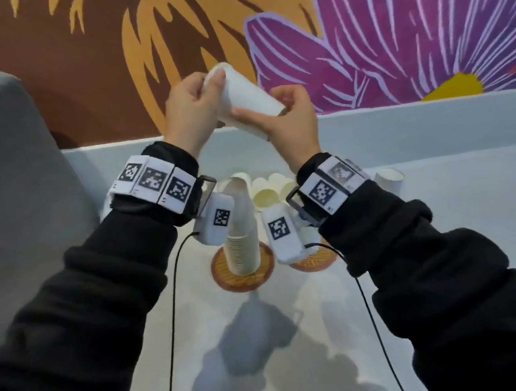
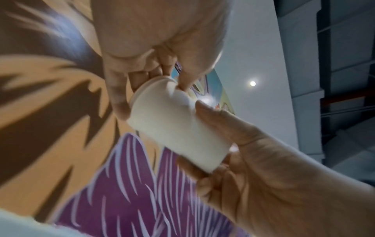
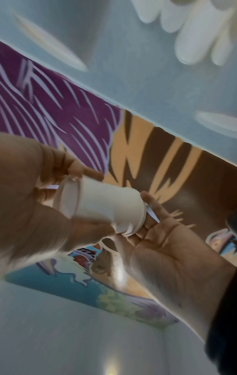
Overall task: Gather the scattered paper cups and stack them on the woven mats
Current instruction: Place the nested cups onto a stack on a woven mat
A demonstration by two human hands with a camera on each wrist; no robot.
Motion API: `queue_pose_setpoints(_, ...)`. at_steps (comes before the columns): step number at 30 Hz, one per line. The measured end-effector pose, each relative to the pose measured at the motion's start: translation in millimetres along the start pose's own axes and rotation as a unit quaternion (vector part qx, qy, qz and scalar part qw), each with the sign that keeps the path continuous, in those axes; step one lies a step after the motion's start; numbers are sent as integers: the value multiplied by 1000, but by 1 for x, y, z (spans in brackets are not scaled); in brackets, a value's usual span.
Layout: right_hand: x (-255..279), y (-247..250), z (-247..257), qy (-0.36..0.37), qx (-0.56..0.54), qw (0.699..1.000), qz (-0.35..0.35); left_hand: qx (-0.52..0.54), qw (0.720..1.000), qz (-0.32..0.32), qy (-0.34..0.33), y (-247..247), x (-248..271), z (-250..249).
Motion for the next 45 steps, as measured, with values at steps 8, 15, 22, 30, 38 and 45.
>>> queue_pose_setpoints(8, -27, 155, 23, 83, 32, 988, -125, 63, 982, 139, 110, -174, 12, -42)
queue_pose_setpoints(15, -58, 234, -2, 59, 132, 982, -119, 27, 948, 279, 154, -291, 41, -43)
queue_pose_setpoints(22, -72, 250, -68, -10, 202, 978, -43, -129, 913, 355, 152, -331, 55, -11)
queue_pose_setpoints(30, -66, 252, -116, -81, 190, 978, -21, -191, 885, 400, 142, -331, 64, 3)
queue_pose_setpoints(38, -24, 247, -144, -68, 215, 974, 11, -186, 900, 383, 92, -309, 74, -1)
queue_pose_setpoints(45, -30, 178, -55, 152, 203, 966, -55, -125, 964, 235, -7, -228, 40, -52)
Point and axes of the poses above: each hand's wrist, its own x-axis away from the middle knuckle, its own y-axis out of the back of the hand, z = x × y, the point moved 7 cm from there along -x, towards the middle knuckle, and after that the axes turned 9 degrees about -x, right-handed, at the moved point
